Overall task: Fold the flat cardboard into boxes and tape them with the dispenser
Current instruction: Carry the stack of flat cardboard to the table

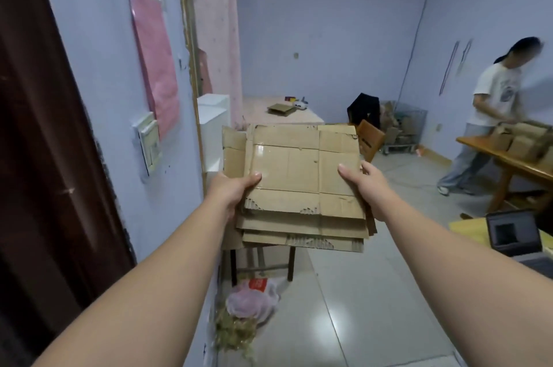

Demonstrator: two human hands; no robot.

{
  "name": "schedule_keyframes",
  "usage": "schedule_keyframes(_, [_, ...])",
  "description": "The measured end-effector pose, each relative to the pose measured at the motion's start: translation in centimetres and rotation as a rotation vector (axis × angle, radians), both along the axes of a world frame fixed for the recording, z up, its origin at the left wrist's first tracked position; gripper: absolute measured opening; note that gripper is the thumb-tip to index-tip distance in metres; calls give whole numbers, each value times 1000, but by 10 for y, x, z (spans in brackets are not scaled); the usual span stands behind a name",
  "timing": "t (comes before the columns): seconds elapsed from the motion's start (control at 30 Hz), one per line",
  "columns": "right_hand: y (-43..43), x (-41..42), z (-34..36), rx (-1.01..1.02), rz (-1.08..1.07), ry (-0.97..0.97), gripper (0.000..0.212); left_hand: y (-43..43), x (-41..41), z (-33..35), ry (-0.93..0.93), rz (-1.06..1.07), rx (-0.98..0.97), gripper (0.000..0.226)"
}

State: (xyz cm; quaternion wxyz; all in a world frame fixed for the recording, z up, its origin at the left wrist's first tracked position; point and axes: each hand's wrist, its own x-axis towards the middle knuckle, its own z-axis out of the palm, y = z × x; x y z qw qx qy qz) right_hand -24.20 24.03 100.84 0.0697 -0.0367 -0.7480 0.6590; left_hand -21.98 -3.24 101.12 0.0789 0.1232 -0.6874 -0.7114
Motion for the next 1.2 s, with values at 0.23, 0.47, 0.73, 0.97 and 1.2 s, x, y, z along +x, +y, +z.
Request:
schedule_keyframes(0.23, [-13,-9,14,-29,-36,97,39,-4,-20,-6,81,32,8,52])
schedule_keyframes(0.47, [7,-50,0,-29,-53,97,36,14,-68,-19,96,-4,19,43])
schedule_keyframes(0.73, [72,-145,11,-76,-13,130,36,77,-155,7,118,31,-60,46])
schedule_keyframes(0.97, [128,-226,0,-100,14,76,45,136,-226,-5,98,15,-59,45])
schedule_keyframes(1.2, [150,-306,-26,-117,11,11,48,157,-307,-29,68,21,-72,56])
